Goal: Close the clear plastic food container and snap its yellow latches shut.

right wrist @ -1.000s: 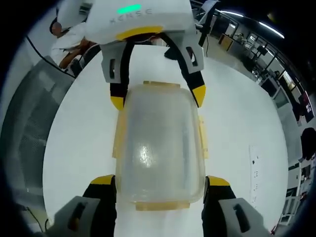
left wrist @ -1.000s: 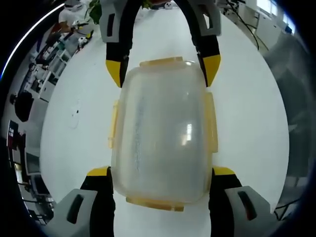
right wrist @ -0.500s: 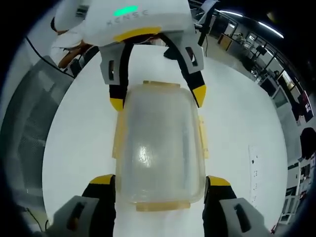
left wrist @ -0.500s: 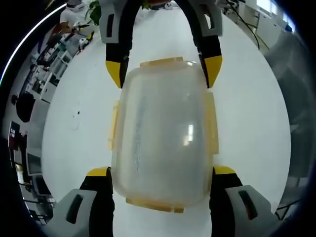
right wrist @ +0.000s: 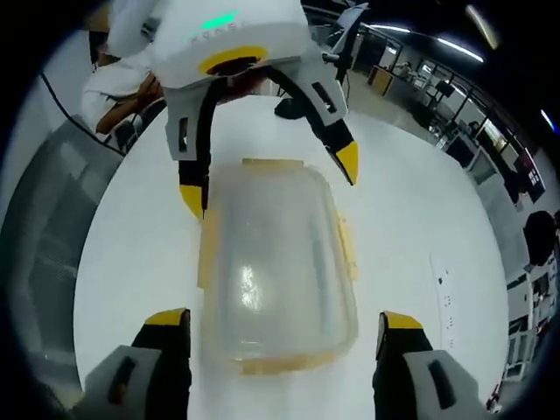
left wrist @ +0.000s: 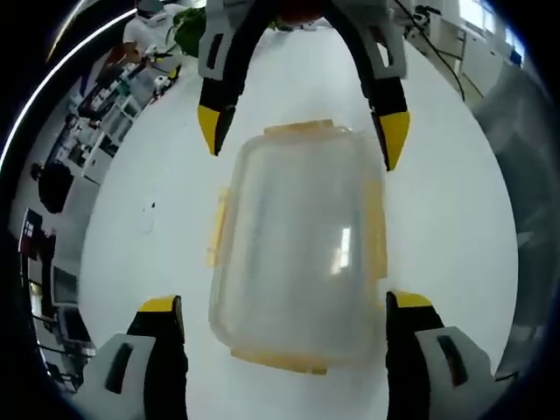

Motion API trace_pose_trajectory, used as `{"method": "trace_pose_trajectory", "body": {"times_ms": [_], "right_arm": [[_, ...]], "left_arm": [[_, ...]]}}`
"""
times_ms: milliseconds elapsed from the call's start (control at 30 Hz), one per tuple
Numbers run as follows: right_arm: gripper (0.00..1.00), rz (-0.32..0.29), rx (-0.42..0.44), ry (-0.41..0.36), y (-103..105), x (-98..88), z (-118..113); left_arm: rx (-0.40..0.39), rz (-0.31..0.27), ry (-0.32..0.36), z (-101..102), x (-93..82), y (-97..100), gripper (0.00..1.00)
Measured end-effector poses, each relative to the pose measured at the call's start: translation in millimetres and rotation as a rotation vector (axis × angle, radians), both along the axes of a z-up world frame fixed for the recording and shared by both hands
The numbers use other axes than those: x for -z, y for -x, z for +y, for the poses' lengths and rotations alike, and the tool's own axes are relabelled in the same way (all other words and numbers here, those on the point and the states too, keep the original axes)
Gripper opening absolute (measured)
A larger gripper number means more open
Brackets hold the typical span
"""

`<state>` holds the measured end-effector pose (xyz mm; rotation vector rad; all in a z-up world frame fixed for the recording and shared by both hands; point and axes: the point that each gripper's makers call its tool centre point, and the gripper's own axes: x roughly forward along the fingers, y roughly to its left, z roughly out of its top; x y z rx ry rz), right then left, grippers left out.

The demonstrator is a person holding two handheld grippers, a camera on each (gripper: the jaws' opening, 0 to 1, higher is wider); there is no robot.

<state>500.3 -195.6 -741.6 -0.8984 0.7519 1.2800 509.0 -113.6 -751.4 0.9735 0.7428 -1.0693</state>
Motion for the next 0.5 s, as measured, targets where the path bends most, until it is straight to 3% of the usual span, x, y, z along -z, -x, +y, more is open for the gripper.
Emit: {"method": "trace_pose_trajectory", "body": {"times_ms": [200, 500], "right_arm": [[0.99, -0.036, 0.033, -0.021, -4.2, -5.6, -0.3], [0.99, -0.063, 0.06, -0.063, -1.9, -15.7, 1.2]], "left_arm": [[-0.03, -0.023, 0.018, 2.9, -2.4, -2.7, 0.99], [-0.08, -0.033, 0.068, 6.1, -9.5, 0.2, 0.99]]}}
